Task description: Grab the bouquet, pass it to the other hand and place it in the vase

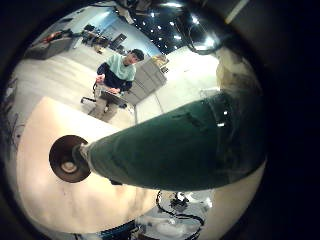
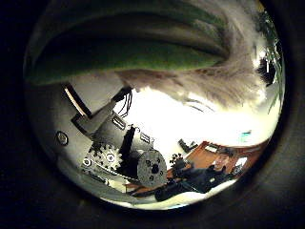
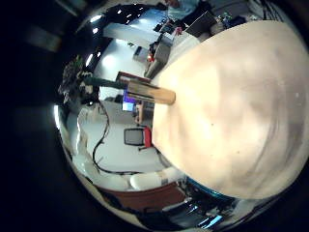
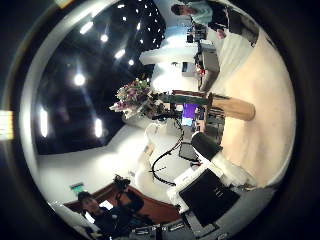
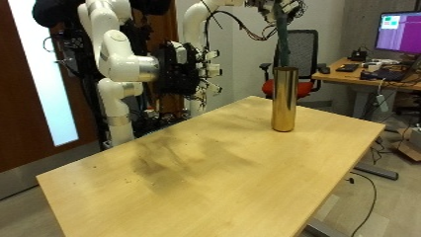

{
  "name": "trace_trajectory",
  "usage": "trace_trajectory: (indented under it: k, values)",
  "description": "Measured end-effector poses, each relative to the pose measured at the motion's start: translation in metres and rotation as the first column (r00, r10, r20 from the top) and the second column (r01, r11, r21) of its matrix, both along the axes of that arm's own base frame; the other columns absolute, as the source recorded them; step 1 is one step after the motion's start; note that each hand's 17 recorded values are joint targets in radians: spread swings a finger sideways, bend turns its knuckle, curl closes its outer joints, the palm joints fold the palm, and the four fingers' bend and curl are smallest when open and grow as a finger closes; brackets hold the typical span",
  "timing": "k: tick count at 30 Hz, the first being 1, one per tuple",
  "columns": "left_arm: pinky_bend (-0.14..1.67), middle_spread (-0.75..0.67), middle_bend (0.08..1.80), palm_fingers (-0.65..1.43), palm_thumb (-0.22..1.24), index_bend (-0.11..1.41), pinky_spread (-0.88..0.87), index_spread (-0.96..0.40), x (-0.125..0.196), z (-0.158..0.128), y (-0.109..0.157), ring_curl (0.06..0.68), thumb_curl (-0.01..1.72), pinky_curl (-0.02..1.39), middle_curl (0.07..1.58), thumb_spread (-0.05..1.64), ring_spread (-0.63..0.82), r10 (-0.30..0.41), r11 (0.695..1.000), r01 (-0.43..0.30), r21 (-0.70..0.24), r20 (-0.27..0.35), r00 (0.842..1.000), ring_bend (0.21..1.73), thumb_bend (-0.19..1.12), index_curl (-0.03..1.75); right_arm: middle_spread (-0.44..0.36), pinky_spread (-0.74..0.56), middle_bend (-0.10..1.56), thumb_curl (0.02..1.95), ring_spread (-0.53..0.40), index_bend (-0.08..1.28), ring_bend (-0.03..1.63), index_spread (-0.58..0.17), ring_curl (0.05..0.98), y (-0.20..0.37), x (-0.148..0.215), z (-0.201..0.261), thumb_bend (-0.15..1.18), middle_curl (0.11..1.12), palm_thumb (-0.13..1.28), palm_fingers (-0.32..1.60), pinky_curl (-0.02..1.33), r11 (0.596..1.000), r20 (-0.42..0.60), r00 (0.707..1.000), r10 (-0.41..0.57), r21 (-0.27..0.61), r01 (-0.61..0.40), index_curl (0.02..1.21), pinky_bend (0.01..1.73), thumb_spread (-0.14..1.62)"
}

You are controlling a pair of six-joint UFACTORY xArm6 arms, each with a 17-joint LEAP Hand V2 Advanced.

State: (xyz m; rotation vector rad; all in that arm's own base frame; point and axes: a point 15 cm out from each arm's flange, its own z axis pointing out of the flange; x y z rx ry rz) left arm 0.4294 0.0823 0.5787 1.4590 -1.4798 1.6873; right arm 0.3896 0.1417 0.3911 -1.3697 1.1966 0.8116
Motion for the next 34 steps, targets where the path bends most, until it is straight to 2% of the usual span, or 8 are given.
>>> trace_trajectory:
  k: [3,7,8,9,10,15,25,34]
  values:
    - [1.10,-0.53,1.10,1.04,1.13,0.18,-0.59,-0.43,-0.002,-0.006,0.006,0.603,0.97,0.74,1.01,0.17,-0.42,0.011,1.000,-0.011,0.010,-0.015,1.000,1.41,-0.03,1.72,0.101,0.38,0.20,0.49,0.161,0.16,0.50,-0.285,0.219,0.000,-0.001,0.000,-0.03,0.32,0.82,0.13,0.27,1.000,0.000,1.000,0.000,0.000,0.000,0.26,0.51,0.91]
    - [1.10,-0.50,0.97,0.49,0.80,0.12,-0.62,-0.39,-0.008,-0.027,0.014,0.556,0.85,0.73,0.99,0.39,-0.46,0.016,0.998,-0.013,0.069,-0.053,0.998,1.20,-0.10,1.63,0.100,0.38,0.19,0.49,0.161,0.16,0.49,-0.281,0.219,0.000,-0.001,-0.001,-0.03,0.32,0.82,0.14,0.27,1.000,0.001,1.000,0.000,0.000,0.000,0.27,0.51,0.91]
    - [0.73,-0.30,0.68,-0.25,0.56,0.15,-0.28,-0.34,-0.009,-0.032,0.017,0.529,0.71,0.68,0.91,0.66,-0.20,0.019,0.997,-0.014,0.077,-0.064,0.998,1.01,-0.11,1.47,0.100,0.38,0.19,0.50,0.161,0.16,0.49,-0.283,0.219,0.000,-0.002,0.000,-0.03,0.32,0.82,0.14,0.27,1.000,0.004,1.000,0.001,-0.001,-0.001,0.27,0.50,0.91]
    - [0.63,-0.12,0.50,-0.34,0.48,0.08,-0.07,-0.28,-0.010,-0.037,0.021,0.451,0.65,0.61,0.81,0.72,0.00,0.026,0.997,-0.020,0.078,-0.077,0.997,0.93,-0.10,1.37,0.100,0.38,0.19,0.50,0.161,0.16,0.49,-0.283,0.220,0.000,-0.002,0.000,-0.03,0.32,0.82,0.14,0.27,1.000,0.004,1.000,0.001,-0.001,-0.001,0.27,0.50,0.91]
    - [0.54,0.13,0.35,-0.32,0.42,0.02,0.18,-0.16,-0.010,-0.043,0.026,0.370,0.58,0.51,0.69,0.78,0.20,0.034,0.997,-0.027,0.079,-0.088,0.996,0.84,-0.07,1.21,0.100,0.38,0.19,0.50,0.161,0.16,0.49,-0.283,0.220,0.001,-0.002,0.001,-0.03,0.32,0.82,0.14,0.27,1.000,0.006,1.000,0.002,0.000,-0.002,0.27,0.50,0.91]
    - [0.42,0.51,0.17,-0.30,0.28,0.01,0.56,0.12,-0.018,-0.079,0.056,0.264,0.43,0.39,0.48,0.79,0.52,0.077,0.993,-0.060,0.100,-0.168,0.983,0.65,-0.06,0.73,0.100,0.38,0.19,0.50,0.151,0.16,0.48,-0.282,0.221,0.002,-0.004,0.004,-0.03,0.32,0.82,0.15,0.27,1.000,0.011,1.000,0.008,0.001,-0.008,0.27,0.49,0.91]
    - [0.33,0.58,0.15,-0.20,0.23,0.09,0.69,0.16,-0.074,-0.107,0.110,0.199,0.36,0.31,0.29,0.75,0.65,0.158,0.986,-0.142,0.085,-0.219,0.963,0.50,-0.04,0.30,0.092,0.39,0.19,0.50,0.145,0.17,0.47,-0.287,0.218,0.005,-0.012,0.008,-0.03,0.31,0.82,0.18,0.27,0.999,0.016,0.999,0.035,0.005,-0.035,0.29,0.47,0.91]
    - [0.28,0.58,0.16,-0.14,0.23,0.12,0.67,0.13,-0.119,-0.114,0.083,0.189,0.34,0.30,0.21,0.75,0.66,0.147,0.986,-0.121,0.112,-0.256,0.955,0.45,-0.04,0.18,0.083,0.38,0.19,0.50,0.136,0.17,0.47,-0.290,0.218,0.013,-0.018,0.009,-0.03,0.30,0.82,0.20,0.26,0.996,0.034,0.996,0.082,0.016,-0.083,0.29,0.46,0.91]
